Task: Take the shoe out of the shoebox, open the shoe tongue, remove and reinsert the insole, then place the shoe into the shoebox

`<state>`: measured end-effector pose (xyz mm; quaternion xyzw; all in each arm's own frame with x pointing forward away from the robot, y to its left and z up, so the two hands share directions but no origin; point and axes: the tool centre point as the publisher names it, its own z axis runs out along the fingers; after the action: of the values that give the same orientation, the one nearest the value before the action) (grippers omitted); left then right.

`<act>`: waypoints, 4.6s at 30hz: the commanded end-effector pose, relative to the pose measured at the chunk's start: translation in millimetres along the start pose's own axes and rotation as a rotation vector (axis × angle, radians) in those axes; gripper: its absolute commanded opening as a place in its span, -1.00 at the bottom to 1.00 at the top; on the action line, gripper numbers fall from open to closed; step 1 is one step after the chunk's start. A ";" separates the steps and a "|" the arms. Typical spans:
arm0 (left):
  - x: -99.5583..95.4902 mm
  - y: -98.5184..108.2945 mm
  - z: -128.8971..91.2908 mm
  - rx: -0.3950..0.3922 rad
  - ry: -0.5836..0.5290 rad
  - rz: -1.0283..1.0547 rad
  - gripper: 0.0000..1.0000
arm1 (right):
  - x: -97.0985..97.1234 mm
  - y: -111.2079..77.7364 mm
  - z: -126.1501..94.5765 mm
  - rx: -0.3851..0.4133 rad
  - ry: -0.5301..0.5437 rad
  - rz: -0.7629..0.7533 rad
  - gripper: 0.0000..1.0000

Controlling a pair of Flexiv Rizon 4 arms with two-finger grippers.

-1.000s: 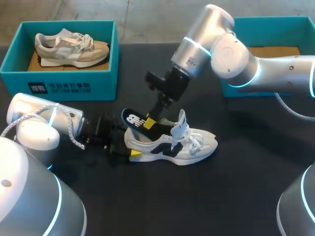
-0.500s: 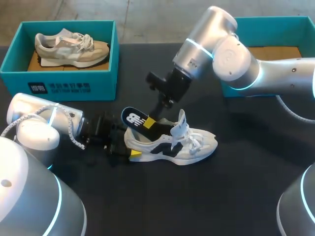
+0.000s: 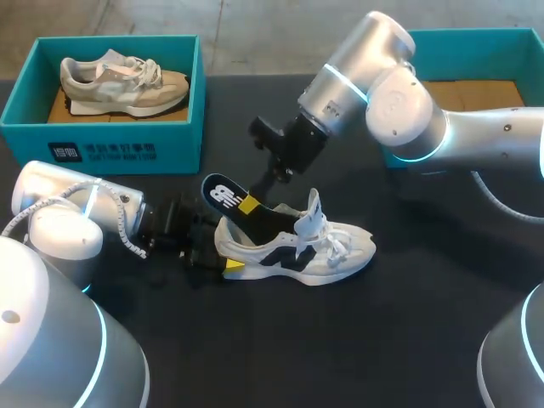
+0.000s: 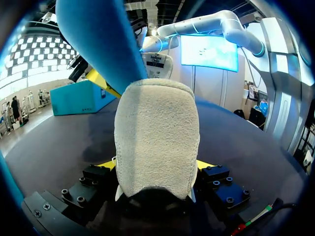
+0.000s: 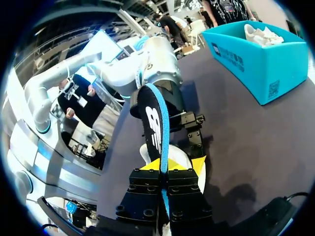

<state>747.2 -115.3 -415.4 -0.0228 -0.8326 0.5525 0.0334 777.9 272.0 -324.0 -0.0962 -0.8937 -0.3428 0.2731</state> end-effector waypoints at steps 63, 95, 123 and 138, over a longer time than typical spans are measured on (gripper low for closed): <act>0.5 3.4 -0.1 -0.003 -0.001 0.000 -1.00 | 31.4 59.1 -86.0 -0.337 -0.315 -0.008 -1.00; 0.5 3.4 -0.1 -0.003 -0.001 0.000 -1.00 | 51.3 100.2 -119.9 -0.577 -0.210 -0.016 -1.00; 0.5 3.4 -0.1 -0.003 -0.001 0.000 -1.00 | 126.1 136.4 -183.8 -0.571 -0.127 0.188 -1.00; 0.5 3.4 -0.1 -0.003 -0.001 0.000 -1.00 | 152.7 124.1 -198.0 -0.550 -0.168 0.248 -1.00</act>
<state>747.2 -115.3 -415.5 -0.0228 -0.8326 0.5524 0.0334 788.2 234.5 -50.6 -0.2964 -0.7682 -0.5279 0.2081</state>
